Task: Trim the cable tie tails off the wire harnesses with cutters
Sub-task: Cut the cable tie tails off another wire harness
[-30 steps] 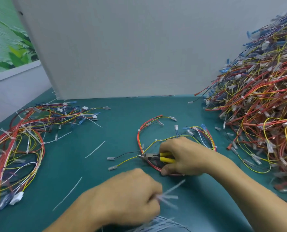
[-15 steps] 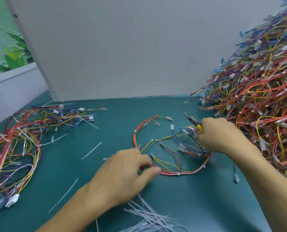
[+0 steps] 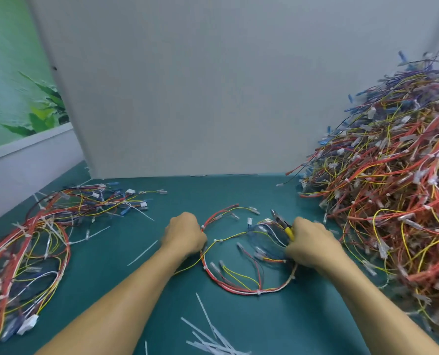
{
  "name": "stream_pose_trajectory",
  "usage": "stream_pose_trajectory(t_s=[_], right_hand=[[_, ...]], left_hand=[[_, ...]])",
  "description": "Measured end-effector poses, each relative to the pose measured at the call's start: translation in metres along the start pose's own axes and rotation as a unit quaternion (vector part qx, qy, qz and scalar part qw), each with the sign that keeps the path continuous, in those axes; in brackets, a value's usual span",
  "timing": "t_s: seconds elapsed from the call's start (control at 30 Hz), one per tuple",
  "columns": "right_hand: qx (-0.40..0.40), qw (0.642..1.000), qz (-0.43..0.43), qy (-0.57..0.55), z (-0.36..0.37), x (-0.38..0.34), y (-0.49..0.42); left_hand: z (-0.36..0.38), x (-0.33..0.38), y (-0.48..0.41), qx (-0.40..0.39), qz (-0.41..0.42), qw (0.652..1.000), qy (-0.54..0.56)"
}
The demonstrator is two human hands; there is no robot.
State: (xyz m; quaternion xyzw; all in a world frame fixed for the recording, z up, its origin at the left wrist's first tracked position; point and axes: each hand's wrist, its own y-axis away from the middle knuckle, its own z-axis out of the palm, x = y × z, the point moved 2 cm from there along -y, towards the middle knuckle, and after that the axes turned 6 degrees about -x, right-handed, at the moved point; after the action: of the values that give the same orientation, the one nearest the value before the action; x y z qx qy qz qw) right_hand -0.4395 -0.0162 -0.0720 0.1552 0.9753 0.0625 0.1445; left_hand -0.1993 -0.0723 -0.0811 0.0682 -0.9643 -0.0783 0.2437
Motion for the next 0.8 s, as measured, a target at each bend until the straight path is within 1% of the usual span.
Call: stream_pose_trajectory(t_s=[0.03, 0.07, 0.13, 0.17, 0.23, 0.3, 0.37, 0.4, 0.43, 0.5, 0.57, 0.63, 0.8], right_hand=[[0.008, 0.999, 0.011, -0.048, 0.000, 0.000, -0.002], [0.016, 0.995, 0.021, -0.098, -0.001, 0.001, -0.004], [0.036, 0.977, 0.030, -0.207, -0.006, 0.002, -0.009], [0.046, 0.962, 0.029, -0.266, -0.009, 0.003, -0.012], [0.058, 0.915, 0.018, -0.398, -0.015, 0.005, -0.016], [0.058, 0.844, 0.007, -0.533, -0.017, 0.008, -0.020], [0.056, 0.772, -0.001, -0.633, -0.018, 0.007, -0.021], [0.059, 0.742, -0.002, -0.668, -0.018, 0.005, -0.022], [0.065, 0.718, -0.004, -0.693, -0.018, 0.003, -0.022], [0.075, 0.686, -0.010, -0.724, -0.017, 0.000, -0.024], [0.080, 0.670, -0.019, -0.738, -0.017, -0.001, -0.026], [0.091, 0.664, -0.028, -0.741, -0.019, -0.001, -0.028], [0.117, 0.661, -0.044, -0.740, -0.028, -0.001, -0.029]], left_hand=[[-0.001, -0.003, -0.001, -0.009, 0.001, 0.997, 0.073], [-0.003, -0.006, -0.001, -0.020, 0.002, 0.987, 0.162], [-0.014, -0.015, 0.000, -0.017, 0.004, 0.942, 0.335], [-0.022, -0.019, 0.001, -0.003, 0.006, 0.916, 0.401], [-0.040, -0.029, 0.003, 0.023, 0.010, 0.864, 0.502], [-0.056, -0.036, 0.006, 0.040, 0.023, 0.814, 0.579], [-0.067, -0.041, 0.009, 0.046, 0.040, 0.776, 0.628], [-0.070, -0.044, 0.011, 0.050, 0.045, 0.763, 0.643], [-0.073, -0.045, 0.011, 0.053, 0.049, 0.752, 0.655], [-0.075, -0.048, 0.011, 0.058, 0.057, 0.735, 0.674], [-0.073, -0.049, 0.008, 0.066, 0.063, 0.721, 0.686], [-0.069, -0.049, 0.004, 0.078, 0.064, 0.712, 0.695], [-0.064, -0.048, -0.007, 0.088, 0.067, 0.709, 0.696]])
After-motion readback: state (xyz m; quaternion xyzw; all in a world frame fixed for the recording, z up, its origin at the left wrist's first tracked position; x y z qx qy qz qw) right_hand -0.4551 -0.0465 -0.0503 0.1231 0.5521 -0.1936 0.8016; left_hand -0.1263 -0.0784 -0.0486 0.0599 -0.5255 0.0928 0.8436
